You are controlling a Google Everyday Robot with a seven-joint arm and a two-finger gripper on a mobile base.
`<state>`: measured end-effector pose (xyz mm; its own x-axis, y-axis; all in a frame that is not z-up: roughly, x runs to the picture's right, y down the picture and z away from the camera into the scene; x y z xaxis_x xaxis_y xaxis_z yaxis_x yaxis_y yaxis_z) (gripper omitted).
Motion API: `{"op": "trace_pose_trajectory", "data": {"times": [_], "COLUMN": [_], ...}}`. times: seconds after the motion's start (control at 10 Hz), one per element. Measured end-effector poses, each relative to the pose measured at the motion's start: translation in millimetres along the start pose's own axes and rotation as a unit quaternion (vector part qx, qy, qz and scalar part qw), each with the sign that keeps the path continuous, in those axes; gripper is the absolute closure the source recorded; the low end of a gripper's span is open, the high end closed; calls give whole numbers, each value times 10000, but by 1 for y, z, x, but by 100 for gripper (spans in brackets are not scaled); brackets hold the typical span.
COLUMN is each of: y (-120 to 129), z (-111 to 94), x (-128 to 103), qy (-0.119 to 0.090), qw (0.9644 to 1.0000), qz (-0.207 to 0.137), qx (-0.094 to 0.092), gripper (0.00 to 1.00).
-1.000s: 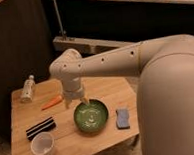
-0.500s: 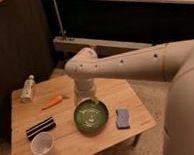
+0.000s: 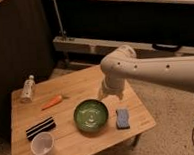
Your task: Place the white sponge in the ceramic cup
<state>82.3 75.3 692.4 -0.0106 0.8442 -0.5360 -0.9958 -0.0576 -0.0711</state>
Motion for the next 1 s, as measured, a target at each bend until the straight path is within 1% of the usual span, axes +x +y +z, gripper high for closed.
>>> {"op": "trace_pose_trajectory", "data": {"times": [0.4, 0.6, 0.8, 1.0], "y": [-4, 0, -3, -14], "z": [0, 3, 20, 55], "x": [-1, 0, 8, 19], "qy": [22, 48, 237, 346], "qw": [10000, 10000, 9997, 9993], "qz": [29, -11, 10, 102], "qx": [-3, -15, -30, -38], "gripper": [35, 35, 35, 35]}}
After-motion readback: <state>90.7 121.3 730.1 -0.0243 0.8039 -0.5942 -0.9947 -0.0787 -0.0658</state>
